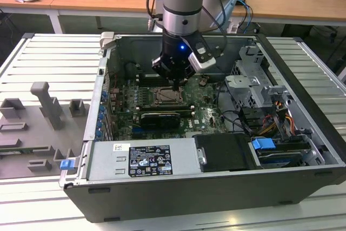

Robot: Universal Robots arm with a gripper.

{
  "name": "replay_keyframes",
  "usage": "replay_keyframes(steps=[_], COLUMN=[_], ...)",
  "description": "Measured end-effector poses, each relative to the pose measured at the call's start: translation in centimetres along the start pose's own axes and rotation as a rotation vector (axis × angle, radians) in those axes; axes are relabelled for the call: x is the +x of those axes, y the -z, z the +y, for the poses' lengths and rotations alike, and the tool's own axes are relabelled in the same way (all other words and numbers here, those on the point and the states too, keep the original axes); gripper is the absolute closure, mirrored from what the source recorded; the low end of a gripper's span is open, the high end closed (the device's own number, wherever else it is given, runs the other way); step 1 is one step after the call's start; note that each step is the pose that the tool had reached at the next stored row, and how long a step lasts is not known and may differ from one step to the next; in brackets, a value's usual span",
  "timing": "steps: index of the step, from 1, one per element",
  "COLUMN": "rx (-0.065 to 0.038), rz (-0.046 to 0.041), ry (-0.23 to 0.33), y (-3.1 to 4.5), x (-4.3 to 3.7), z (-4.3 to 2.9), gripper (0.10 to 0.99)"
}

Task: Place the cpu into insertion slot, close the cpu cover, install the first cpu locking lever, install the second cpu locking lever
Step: 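Install the second cpu locking lever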

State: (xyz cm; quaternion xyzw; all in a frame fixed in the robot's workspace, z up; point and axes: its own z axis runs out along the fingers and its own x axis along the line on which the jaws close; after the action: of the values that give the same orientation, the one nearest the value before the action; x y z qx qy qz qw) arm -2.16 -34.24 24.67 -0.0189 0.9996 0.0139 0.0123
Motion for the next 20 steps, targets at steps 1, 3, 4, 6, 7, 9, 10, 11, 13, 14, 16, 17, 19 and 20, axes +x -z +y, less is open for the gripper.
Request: replay_keyframes(steps=[1, 3, 4, 6, 7, 9, 10, 11, 13, 14, 16, 17, 19, 20], rx=[0.0, 0.0, 0.0, 0.0, 0.0, 0.0, 0.0, 0.0, -0.008, -0.027, -0.051, -0.054, -0.062, -0.067], rz=[0.0001, 0.0001, 0.0001, 0.0, 0.0, 0.0, 0.0, -0.001, -0.0019, -0.0028, -0.0037, -0.0038, -0.0041, -0.0043], ry=[0.0, 0.0, 0.0, 0.0, 0.0, 0.0, 0.0, 0.001, 0.002, 0.002, 0.001, 0.001, 0.0, 0.001], y=[-0.03, -0.12, -0.18, -0.21, -0.21, -0.23, -0.24, -0.26, -0.37, -0.41, -0.42, -0.44, -0.47, -0.48], x=[0.0, 0.03, 0.03, 0.05, 0.05, 0.06, 0.06, 0.17, 0.89, 1.18, 1.27, 1.28, 1.45, 1.7], z=[-0.19, -0.65, -0.89, -1.11, -1.21, -1.42, -1.55, -1.68, -2.05, -2.28, -2.68, -2.85, -3.16, -3.21], gripper=[0.98, 0.98, 0.98, 0.98, 0.98, 0.98, 0.98, 0.98, 0.98, 0.98, 0.98, 0.98, 0.98, 0.98])
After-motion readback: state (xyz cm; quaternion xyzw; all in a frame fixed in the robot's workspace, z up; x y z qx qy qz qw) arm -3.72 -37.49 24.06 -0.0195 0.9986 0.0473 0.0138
